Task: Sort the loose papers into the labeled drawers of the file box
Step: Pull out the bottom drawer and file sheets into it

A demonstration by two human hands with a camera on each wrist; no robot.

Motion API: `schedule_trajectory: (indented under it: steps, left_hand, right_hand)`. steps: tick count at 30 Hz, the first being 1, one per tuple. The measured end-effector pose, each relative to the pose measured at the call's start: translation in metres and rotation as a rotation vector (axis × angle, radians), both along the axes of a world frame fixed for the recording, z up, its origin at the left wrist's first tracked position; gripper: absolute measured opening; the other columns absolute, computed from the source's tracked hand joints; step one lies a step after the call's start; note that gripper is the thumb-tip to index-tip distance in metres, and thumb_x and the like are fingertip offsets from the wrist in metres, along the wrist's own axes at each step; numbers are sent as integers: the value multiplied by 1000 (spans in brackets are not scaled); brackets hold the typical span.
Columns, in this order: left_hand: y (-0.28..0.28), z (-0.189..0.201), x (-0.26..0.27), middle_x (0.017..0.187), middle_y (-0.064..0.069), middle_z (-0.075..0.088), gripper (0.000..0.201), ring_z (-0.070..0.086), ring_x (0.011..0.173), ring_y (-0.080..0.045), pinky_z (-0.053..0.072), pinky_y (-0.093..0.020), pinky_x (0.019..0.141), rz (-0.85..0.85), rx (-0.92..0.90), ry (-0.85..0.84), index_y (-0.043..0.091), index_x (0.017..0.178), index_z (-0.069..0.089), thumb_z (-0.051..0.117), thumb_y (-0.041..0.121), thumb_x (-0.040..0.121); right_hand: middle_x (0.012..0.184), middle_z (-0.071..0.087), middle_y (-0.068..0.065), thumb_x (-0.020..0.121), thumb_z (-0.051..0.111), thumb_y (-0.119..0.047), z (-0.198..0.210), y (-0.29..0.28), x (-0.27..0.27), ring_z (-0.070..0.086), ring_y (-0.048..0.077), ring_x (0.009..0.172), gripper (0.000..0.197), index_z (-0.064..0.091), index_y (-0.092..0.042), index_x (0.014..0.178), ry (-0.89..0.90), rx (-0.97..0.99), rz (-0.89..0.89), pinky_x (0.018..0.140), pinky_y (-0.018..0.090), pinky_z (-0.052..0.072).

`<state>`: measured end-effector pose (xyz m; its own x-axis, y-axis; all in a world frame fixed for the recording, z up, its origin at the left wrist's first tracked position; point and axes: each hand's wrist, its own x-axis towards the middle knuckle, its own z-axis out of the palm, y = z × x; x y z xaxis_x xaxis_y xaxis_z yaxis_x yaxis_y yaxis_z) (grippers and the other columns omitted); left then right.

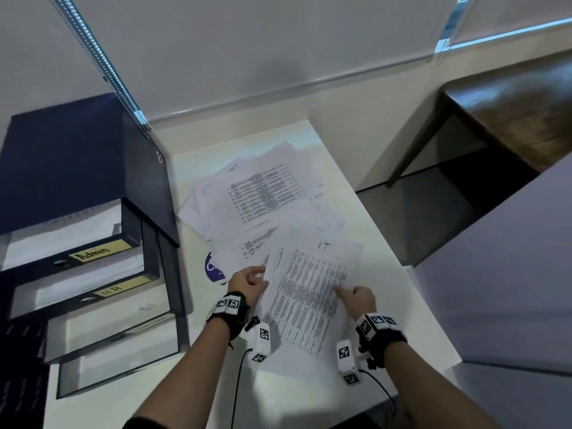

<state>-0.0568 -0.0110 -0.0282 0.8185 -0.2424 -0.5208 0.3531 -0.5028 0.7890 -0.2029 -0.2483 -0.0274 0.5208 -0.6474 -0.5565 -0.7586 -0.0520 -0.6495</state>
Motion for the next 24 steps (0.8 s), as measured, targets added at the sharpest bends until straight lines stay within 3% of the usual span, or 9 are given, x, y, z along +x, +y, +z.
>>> schedule_trajectory:
  steps: [2, 4, 6, 8, 11, 13, 18, 21, 24]
  left_hand:
    - [-9, 2, 0, 57, 10, 53, 27, 53, 58, -12, 48, -20, 68, 40, 42, -39, 12, 107, 71, 73, 6, 80]
    - [-15, 6, 2, 72, 4, 66, 21, 61, 68, -13, 52, -21, 72, 125, 109, -132, 12, 104, 72, 72, 9, 82]
    - [-16, 9, 10, 88, -6, 71, 22, 64, 78, -18, 56, -29, 83, 162, 168, -227, 8, 107, 72, 69, 8, 85]
    - [-14, 10, 20, 99, -11, 73, 22, 65, 86, -24, 55, -34, 88, 98, 262, -316, 7, 106, 73, 67, 8, 86]
    - [-15, 6, 30, 132, -10, 56, 34, 57, 117, -27, 44, -32, 102, -99, 419, -308, 9, 116, 70, 74, 18, 83]
    - [-20, 2, 29, 144, -10, 44, 50, 47, 129, -28, 39, -34, 109, -270, 510, -270, 7, 127, 63, 76, 23, 82]
    - [-36, 0, 16, 133, -8, 51, 48, 53, 119, -29, 46, -37, 100, -393, 548, -385, 12, 124, 64, 74, 15, 78]
    - [-40, -1, 13, 133, -12, 51, 62, 53, 119, -31, 46, -38, 101, -352, 529, -370, 14, 131, 59, 79, 10, 72]
    - [-43, -1, 13, 120, -8, 61, 62, 59, 112, -27, 48, -33, 96, -318, 460, -332, 14, 130, 57, 76, 3, 72]
  right_hand:
    - [55, 46, 6, 87, 71, -35, 0, -9, -4, 47, 20, 54, 50, 45, -10, 53, 49, -67, -37, 52, 29, 36]
    - [63, 51, 12, 91, 68, -34, 1, -21, -9, 54, 26, 65, 49, 47, -7, 56, 73, -120, -93, 65, 37, 45]
    - [81, 62, 23, 93, 64, -33, 3, -35, -16, 62, 37, 85, 43, 61, 4, 72, 86, -121, -129, 78, 41, 47]
    - [102, 66, 30, 94, 62, -30, 3, -47, -23, 62, 43, 100, 43, 66, 13, 98, 106, -121, -154, 83, 41, 47]
    - [110, 66, 30, 93, 63, -26, 5, -51, -26, 62, 42, 104, 41, 65, 13, 105, 106, -127, -159, 86, 40, 46]
    - [108, 66, 28, 92, 65, -28, 7, -45, -21, 62, 41, 103, 40, 65, 11, 103, 82, -117, -145, 83, 38, 45]
    - [80, 65, 13, 89, 69, -27, 8, -18, -3, 62, 29, 80, 29, 64, 0, 81, 47, -19, 6, 69, 32, 47]
    - [88, 64, 11, 85, 71, -20, 8, -6, 3, 60, 25, 80, 23, 66, 0, 96, 65, 15, 57, 71, 30, 49]
    - [93, 68, 15, 81, 72, -19, 7, -2, 5, 61, 26, 80, 28, 66, 3, 97, 87, -27, 82, 71, 31, 52]
